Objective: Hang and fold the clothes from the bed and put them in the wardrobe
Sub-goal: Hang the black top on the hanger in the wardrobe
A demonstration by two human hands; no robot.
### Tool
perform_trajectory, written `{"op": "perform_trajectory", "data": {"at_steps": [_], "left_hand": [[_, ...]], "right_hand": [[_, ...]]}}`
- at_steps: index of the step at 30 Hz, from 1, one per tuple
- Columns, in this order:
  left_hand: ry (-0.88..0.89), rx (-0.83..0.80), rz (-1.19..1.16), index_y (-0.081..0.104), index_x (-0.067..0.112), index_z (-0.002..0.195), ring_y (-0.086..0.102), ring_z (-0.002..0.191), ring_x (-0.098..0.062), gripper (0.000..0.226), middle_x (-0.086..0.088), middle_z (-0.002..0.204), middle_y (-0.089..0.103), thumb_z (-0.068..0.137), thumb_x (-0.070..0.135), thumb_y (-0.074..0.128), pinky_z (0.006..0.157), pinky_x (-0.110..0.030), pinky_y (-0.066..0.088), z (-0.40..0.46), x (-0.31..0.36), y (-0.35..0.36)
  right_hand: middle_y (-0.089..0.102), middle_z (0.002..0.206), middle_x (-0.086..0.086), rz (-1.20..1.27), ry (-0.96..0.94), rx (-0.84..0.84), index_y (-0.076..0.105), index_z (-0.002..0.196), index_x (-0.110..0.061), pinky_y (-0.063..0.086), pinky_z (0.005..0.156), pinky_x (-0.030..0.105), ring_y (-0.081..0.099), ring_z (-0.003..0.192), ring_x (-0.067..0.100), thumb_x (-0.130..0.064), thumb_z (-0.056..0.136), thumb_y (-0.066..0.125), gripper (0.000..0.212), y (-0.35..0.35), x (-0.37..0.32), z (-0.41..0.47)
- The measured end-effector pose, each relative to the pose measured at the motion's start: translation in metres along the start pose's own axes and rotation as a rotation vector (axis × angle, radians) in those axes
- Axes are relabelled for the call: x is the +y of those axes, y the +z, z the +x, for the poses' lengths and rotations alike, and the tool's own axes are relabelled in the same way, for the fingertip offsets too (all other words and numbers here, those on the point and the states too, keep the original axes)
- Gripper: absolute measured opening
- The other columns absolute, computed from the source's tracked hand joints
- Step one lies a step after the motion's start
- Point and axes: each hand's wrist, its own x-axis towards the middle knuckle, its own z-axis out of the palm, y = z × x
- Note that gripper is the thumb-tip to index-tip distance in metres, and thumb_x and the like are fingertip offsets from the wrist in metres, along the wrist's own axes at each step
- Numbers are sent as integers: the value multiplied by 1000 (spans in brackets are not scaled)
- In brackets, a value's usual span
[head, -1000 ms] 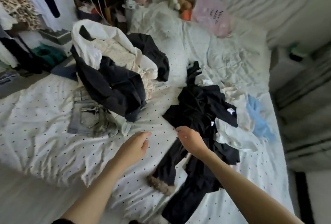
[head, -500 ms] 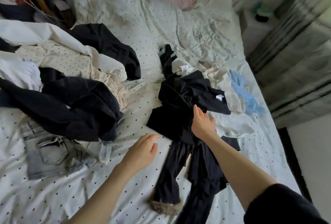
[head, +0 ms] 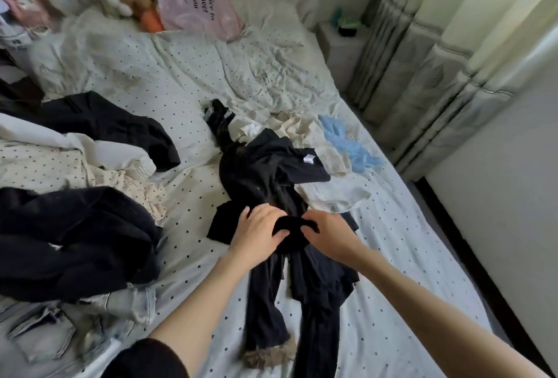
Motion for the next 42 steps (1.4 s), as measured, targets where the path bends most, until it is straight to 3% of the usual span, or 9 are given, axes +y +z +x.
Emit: {"op": "perform_trajectory", "data": {"at_steps": [2,7,16,20,29,32,34,37,42], "left_hand": [[84,66,-14,57,20,115,56,109,-18,25,4,111,62,93,32,54,98,-31,35,-4,31,-1],[322,176,-77,63,17,103,61,91,-21,15,2,97,64,89,22,59,76,-28,38,-23,120,-21],[784,32,-308,71,19,96,63,84,-24,18,0,91,68,83,12,62,78,-35,49,-92,364,-3],[950,-75,-351,74,19,96,66,83,-24,16,-1,88,72,84,14,65,78,-37,50,-127,451,23],[1180,-328,-574,77,20,83,66,77,-15,11,5,85,72,78,12,74,75,-29,52,-190,579,77],[1266,-445,-600,74,19,79,64,72,-12,11,7,75,70,79,9,69,68,-23,48,-209,613,94],[1288,-586,-608,67,20,77,60,66,-7,15,12,69,66,83,8,63,62,-17,45,-223,630,106],[1390,-743,-539,61,16,80,54,60,0,11,12,65,61,87,8,58,56,-8,39,-248,647,125],[1570,-912,-341,65,9,83,54,66,-12,2,7,68,59,84,10,66,57,-9,35,-283,654,158]], "right_hand": [[61,83,-1,43,58,42,61,96,-12,36,60,13,54,77,19,-18,92,50,13,-27,4,-30],[64,95,1,52,159,111,60,99,-16,45,80,32,58,90,20,-20,88,57,11,-90,27,-125],[64,93,7,-233,578,864,65,92,-9,43,80,37,60,86,32,-9,80,64,12,-168,101,-387],[63,99,1,-433,797,927,63,95,-13,29,81,31,58,93,24,-17,86,59,11,-173,116,-496],[58,102,0,-657,1325,917,56,98,-17,26,87,34,55,102,22,-12,84,50,16,-170,112,-650],[59,99,2,-652,1461,954,56,95,-14,27,83,34,57,94,25,-11,84,52,13,-154,104,-680],[61,91,6,-677,1525,1072,58,88,-10,30,74,34,55,77,30,-6,80,57,9,-143,99,-697],[60,88,4,-568,1725,1158,55,84,-13,26,70,31,45,66,28,-2,80,54,12,-121,90,-723],[63,98,-1,-238,2024,1042,48,85,-24,30,81,32,58,95,26,-3,79,47,22,-51,61,-759]]}}
